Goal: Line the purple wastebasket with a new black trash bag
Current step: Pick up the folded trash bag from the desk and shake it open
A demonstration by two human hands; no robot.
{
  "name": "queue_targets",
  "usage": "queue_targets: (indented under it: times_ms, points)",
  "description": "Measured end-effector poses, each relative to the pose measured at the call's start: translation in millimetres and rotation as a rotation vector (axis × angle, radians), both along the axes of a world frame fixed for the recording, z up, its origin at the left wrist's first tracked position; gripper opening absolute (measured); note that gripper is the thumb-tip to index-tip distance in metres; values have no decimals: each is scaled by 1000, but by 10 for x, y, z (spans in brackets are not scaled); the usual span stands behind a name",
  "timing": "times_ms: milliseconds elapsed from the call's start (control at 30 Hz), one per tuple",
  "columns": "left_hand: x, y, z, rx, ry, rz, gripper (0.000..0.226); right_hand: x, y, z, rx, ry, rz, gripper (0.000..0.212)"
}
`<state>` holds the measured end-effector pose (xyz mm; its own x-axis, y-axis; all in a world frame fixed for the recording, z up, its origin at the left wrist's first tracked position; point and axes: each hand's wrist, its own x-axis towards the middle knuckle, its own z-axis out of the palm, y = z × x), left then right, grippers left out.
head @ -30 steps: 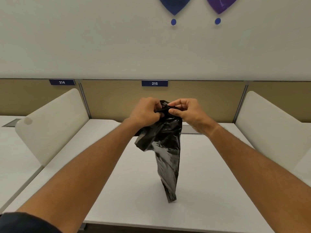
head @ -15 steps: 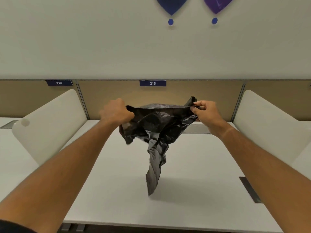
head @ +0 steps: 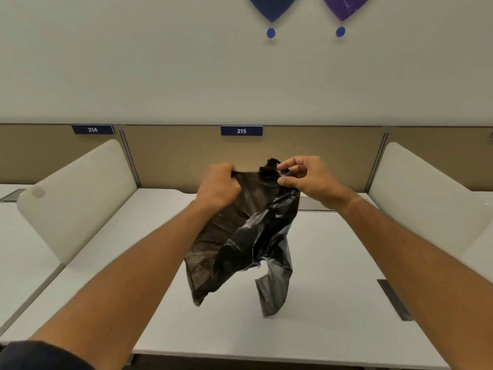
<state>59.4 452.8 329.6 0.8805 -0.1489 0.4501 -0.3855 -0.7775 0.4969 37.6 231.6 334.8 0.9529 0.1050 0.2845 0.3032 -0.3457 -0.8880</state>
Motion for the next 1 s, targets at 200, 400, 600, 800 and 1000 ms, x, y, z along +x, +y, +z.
queue_targets:
  times_ms: [200, 400, 600, 800, 1000]
  points:
    - [85, 293, 168, -65, -13, 242, 18, -45, -367, -71, -292, 116, -189, 51]
    - [60, 497, 291, -108, -43, 334, 20, -37, -421, -175, -451, 196, -461, 18]
    - [-35, 700, 304, -154, -99, 389, 22, 34, -168, -231, -23, 380, -534, 7]
    - [-123, 987, 320, -178, -110, 464, 21, -15, -82, -403, -625, 271, -662, 11]
    - [-183, 1253, 306, -226, -66, 523, 25, 122, 62, -351, 671, 543, -586, 27]
